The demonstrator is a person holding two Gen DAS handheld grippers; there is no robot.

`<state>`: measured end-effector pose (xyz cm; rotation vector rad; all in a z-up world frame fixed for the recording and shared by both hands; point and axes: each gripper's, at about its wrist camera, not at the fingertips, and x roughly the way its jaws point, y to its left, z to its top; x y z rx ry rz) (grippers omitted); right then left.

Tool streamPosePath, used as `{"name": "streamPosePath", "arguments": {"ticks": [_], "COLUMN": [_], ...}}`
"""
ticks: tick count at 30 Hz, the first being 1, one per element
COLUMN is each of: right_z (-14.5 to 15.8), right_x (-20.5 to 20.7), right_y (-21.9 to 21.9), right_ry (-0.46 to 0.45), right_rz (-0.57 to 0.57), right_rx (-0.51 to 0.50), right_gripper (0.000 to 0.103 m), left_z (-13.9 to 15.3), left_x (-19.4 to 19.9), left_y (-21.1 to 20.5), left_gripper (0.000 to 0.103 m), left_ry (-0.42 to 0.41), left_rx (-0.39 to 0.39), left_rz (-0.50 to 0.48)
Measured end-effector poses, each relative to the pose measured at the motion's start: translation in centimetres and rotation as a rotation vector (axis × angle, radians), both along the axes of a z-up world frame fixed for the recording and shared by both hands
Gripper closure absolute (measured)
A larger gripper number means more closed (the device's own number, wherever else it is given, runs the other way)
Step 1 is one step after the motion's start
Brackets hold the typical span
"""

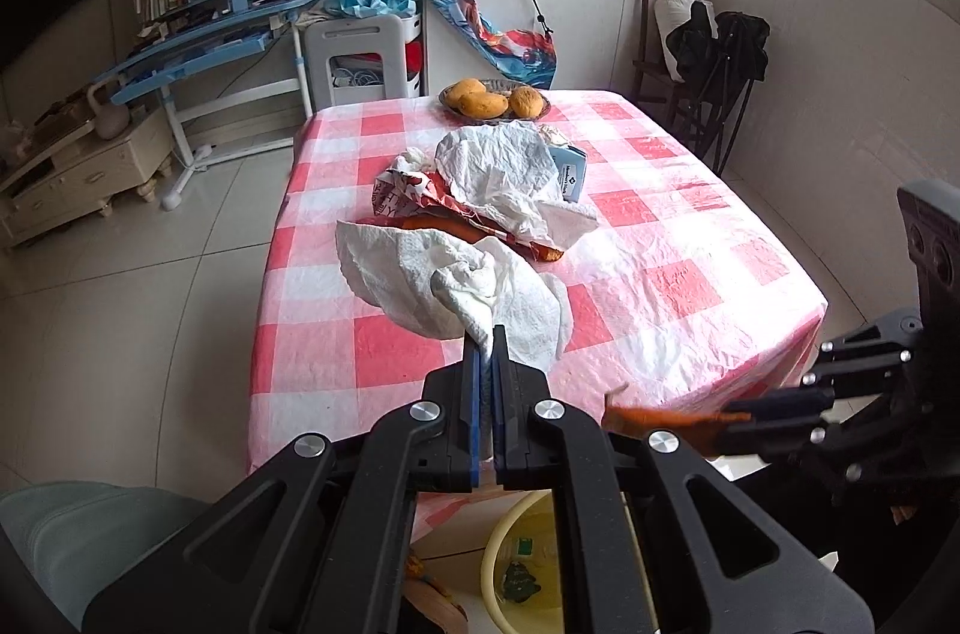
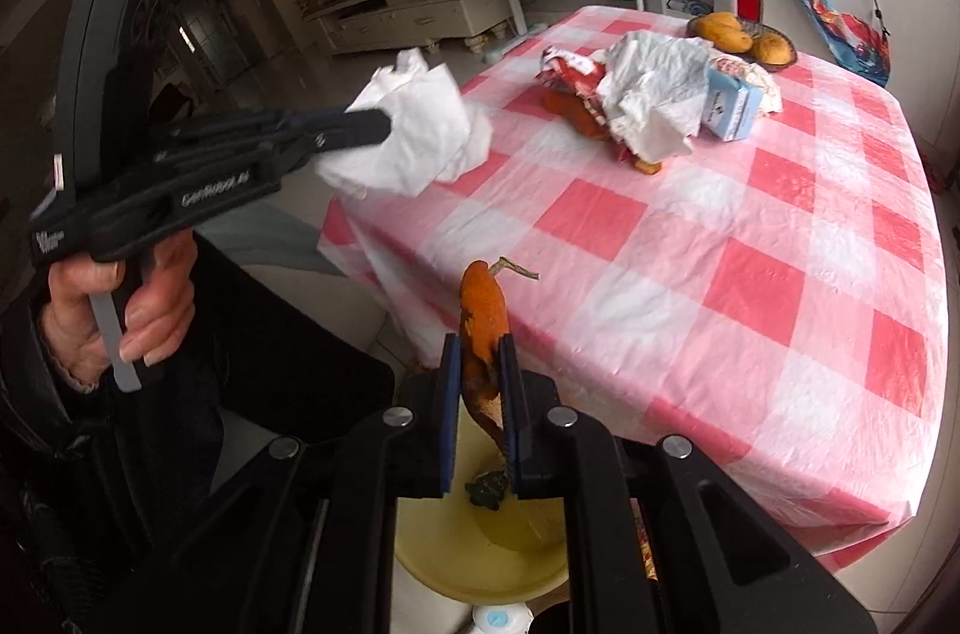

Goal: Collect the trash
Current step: 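Drop the orange peel and white tissue into the yellow bucket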

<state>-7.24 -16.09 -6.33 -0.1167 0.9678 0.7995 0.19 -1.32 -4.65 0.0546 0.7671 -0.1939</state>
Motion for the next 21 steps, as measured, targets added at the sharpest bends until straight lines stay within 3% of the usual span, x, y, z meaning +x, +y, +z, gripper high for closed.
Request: {"name": "streamPosePath", "arguments": {"ticks": [5,7,8,9,21], "right_z": [-1.6,-1.7,-1.6,-1.3,2.5], "right_x": [-1.9,-2.2,-2.2,-2.2,-1.1], "right_y": [1.9,2.0,1.8,1.6,-2.3], "right_ry": [0.034,0.036,0.029,0.023,-0.122], "right_rz": [0.092,0.101,0.096,0.091,-0.100], "right_rx": [-0.066,-0.066,-0.055,-0.034,0.192], "right_gripper": [0.088,0.072,0.057,0.054,0.040], "left_z": [0.0,0.0,0.0,0.0,-0.4], "left_x": [0.0,0.0,0.0,-0.1,-1.5], "left_y": [0.0,0.0,0.0,0.0,0.0], "left_gripper": [0.100,0.100,0.100,0.100,0.100], "left_ry": [0.000,0.000,0.000,0.000,0.021], "left_rx": [-0.002,-0.001,-0.002,-0.002,-0.029], "left_rz": [0.001,0.000,0.000,0.000,-0.020]}}
